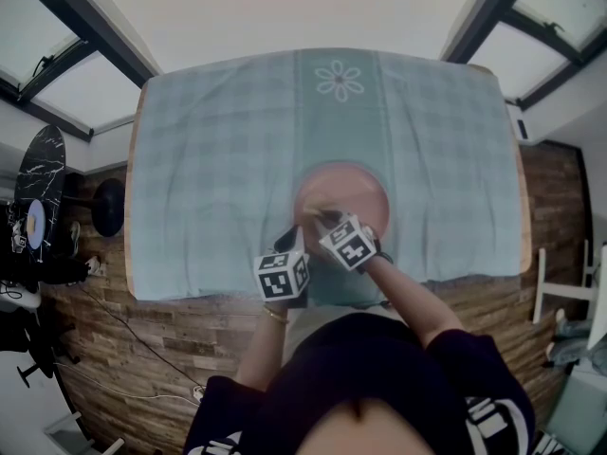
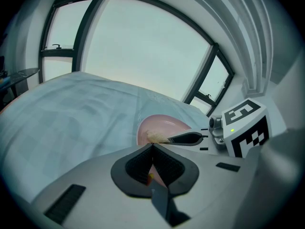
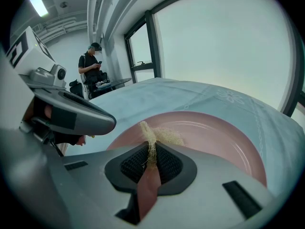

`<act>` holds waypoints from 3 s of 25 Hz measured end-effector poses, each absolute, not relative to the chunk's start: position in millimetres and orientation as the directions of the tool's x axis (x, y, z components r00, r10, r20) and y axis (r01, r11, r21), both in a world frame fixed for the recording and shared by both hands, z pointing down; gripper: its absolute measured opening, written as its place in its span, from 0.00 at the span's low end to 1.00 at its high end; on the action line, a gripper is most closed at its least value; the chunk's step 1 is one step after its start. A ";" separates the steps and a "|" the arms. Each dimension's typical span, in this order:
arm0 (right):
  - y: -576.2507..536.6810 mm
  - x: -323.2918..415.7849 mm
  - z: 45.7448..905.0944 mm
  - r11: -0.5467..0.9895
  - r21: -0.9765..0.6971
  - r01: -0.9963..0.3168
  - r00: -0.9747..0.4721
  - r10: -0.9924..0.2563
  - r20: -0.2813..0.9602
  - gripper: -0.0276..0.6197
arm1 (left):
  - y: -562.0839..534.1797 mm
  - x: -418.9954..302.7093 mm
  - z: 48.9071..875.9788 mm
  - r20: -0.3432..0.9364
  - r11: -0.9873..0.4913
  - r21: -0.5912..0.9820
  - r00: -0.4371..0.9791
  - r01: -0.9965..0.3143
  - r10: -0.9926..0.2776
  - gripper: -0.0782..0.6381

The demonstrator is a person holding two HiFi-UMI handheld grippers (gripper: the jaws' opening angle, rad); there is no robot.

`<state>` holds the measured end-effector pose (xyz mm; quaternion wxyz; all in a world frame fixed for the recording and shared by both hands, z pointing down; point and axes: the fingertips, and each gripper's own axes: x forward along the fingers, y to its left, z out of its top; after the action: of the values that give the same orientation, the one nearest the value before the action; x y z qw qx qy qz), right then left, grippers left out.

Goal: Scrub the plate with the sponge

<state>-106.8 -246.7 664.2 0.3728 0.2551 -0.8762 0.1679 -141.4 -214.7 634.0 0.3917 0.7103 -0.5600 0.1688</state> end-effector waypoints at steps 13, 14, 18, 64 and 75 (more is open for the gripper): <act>-205.9 -96.5 663.8 0.872 -0.119 -0.474 -0.586 -0.212 0.782 0.10 | -196.2 -128.5 625.1 0.674 -0.077 0.368 0.322 -0.927 -0.665 0.12; -203.1 -95.2 663.5 0.875 -0.121 -0.469 -0.585 -0.206 0.784 0.10 | -194.4 -127.4 624.3 0.674 -0.078 0.367 0.323 -0.927 -0.665 0.12; -192.5 -88.9 663.6 0.880 -0.126 -0.457 -0.579 -0.187 0.794 0.10 | -187.2 -122.8 623.6 0.673 -0.081 0.366 0.324 -0.927 -0.665 0.12; -225.1 6.1 671.4 0.831 0.048 -0.554 -0.310 -0.259 0.915 0.10 | -179.7 -100.9 622.2 0.667 -0.131 0.396 0.383 -0.909 -0.639 0.12; -255.0 -2.0 671.6 0.824 0.038 -0.566 -0.322 -0.263 0.909 0.10 | -187.7 -105.6 627.6 0.679 -0.128 0.395 0.383 -0.910 -0.626 0.12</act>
<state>-2.0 -255.0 671.6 0.5214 0.2591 -0.8000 0.1449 -105.6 -187.7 627.6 0.3991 0.7296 -0.5261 0.1777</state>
